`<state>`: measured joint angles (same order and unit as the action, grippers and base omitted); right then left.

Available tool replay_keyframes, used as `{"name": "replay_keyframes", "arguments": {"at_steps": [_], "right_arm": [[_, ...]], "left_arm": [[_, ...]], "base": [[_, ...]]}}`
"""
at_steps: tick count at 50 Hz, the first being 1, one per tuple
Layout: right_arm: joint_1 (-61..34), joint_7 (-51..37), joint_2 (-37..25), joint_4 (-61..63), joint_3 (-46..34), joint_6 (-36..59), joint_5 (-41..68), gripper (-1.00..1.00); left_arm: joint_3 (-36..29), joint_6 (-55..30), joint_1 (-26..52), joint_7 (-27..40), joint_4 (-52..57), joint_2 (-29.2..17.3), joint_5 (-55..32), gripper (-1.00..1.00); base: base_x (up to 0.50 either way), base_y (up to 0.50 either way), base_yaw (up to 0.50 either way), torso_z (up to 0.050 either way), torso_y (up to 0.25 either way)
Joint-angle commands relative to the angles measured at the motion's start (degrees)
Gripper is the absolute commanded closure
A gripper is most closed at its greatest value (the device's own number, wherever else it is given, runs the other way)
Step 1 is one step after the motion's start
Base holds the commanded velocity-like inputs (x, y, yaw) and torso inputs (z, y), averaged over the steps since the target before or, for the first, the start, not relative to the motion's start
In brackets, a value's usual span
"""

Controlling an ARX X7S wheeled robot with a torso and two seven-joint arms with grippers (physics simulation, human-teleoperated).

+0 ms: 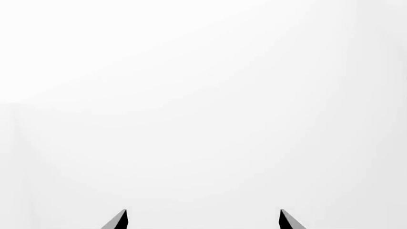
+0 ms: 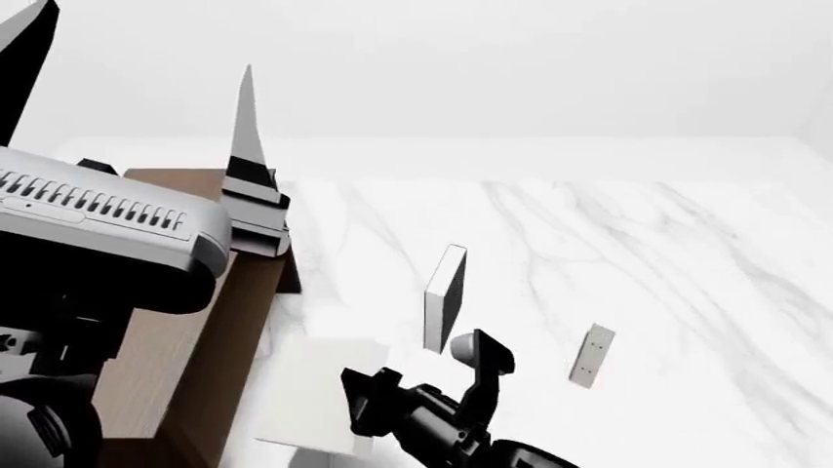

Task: Pick up the book on the right and place it under the cabinet shelf.

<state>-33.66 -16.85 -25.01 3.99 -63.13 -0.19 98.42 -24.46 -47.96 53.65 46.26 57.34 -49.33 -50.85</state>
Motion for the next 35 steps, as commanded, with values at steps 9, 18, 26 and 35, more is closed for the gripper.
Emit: {"name": "replay_keyframes", "arguments": {"at_steps": [9,18,26,35], "right_arm": [[-2.1,0.8,4.8,-7.1,0.2,0.9,-2.5,1.00],[-3.3,-0.8,6.2,-9.8,-0.1,0.7,-3.6,1.00],[-4.4,-2.2,7.3,-12.1,-0.9,1.4,-4.3,1.00],[-5.3,-3.4,8.1,-13.5,-1.8,2.3,-4.8,1.00]], "left_arm": [[-0.6,1.2,-0.2,0.6,0.1,-0.8,-0.3,-1.00],[-0.8,1.6,0.0,0.9,0.1,-1.2,-0.7,-1.00],[-0.8,1.5,0.6,1.5,0.3,-1.5,-1.7,-1.00],[-1.1,1.8,1.2,1.6,0.1,-1.7,-2.0,-1.00]], "base": [[0.00,0.00,0.00,0.000,0.001],[0.00,0.00,0.00,0.001,0.001],[0.00,0.00,0.00,0.000,0.001],[0.00,0.00,0.00,0.000,0.001]]}}
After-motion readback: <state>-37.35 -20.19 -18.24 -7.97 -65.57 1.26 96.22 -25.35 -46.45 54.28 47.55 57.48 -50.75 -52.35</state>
